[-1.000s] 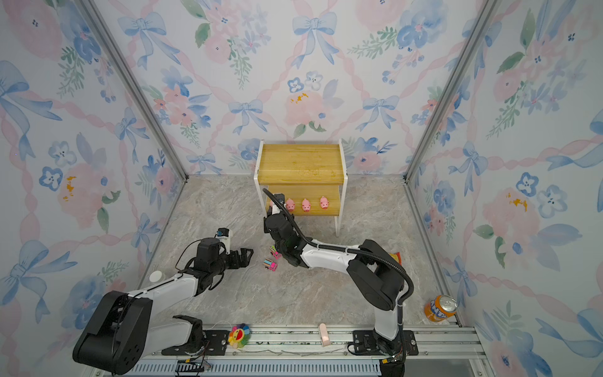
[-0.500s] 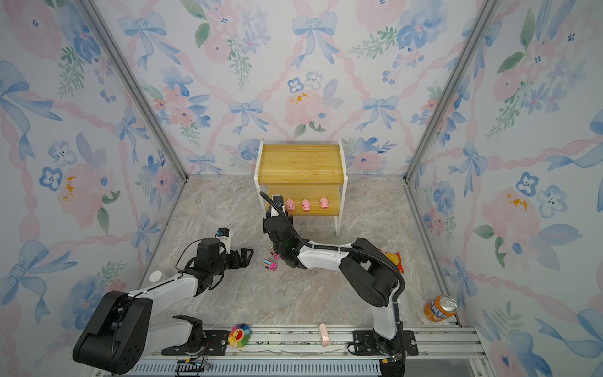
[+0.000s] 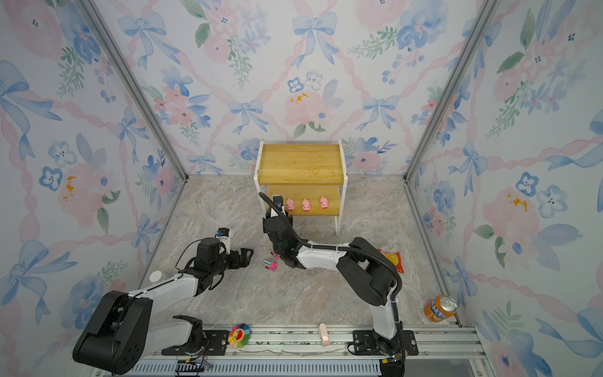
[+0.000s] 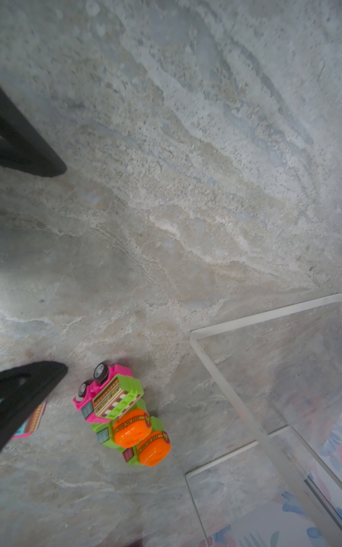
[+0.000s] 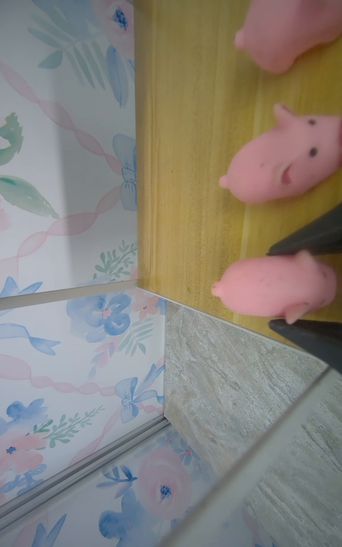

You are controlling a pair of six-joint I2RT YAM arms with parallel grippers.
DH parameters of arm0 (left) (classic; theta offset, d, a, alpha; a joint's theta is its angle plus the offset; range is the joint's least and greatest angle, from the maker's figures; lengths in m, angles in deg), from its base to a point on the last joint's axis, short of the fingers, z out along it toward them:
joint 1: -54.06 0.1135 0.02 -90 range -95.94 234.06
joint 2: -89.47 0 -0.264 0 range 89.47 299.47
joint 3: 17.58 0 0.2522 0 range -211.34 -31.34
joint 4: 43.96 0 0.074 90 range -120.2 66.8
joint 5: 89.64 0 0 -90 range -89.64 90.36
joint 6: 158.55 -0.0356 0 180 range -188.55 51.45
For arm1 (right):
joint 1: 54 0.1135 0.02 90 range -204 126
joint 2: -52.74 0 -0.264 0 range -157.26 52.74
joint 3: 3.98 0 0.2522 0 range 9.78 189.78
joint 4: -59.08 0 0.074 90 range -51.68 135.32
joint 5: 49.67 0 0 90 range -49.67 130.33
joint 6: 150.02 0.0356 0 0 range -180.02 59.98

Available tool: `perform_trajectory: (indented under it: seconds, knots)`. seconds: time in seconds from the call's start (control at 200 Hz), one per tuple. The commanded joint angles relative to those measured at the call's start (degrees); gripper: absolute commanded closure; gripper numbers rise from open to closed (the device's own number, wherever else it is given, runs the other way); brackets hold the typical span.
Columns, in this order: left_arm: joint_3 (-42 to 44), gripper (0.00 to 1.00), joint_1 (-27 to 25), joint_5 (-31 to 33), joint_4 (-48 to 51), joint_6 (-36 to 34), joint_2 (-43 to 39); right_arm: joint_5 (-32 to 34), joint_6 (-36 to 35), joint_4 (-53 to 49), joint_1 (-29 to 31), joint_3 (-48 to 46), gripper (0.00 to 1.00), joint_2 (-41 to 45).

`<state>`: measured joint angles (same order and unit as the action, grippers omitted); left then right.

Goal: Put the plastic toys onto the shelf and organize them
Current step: 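Set the pig at the end of the row and open the right gripper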

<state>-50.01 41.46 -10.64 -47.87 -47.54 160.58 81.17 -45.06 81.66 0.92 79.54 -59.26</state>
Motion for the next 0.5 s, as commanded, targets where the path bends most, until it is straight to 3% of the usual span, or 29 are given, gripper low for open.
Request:
perform_trajectory:
  seconds: [0.0,0.495]
  knots:
    - [-1.23,0.02,0.35,-0.64,-0.44,-1.15,0.71,1.3,-0.37,2.27,0.02,2.27,0.63,-1.85]
    - [-1.26,0.02,0.37,-0.51,-0.43,-1.11,0.79,2.27,-0.9,3.57,-0.33,1.79,0.6,-2.42]
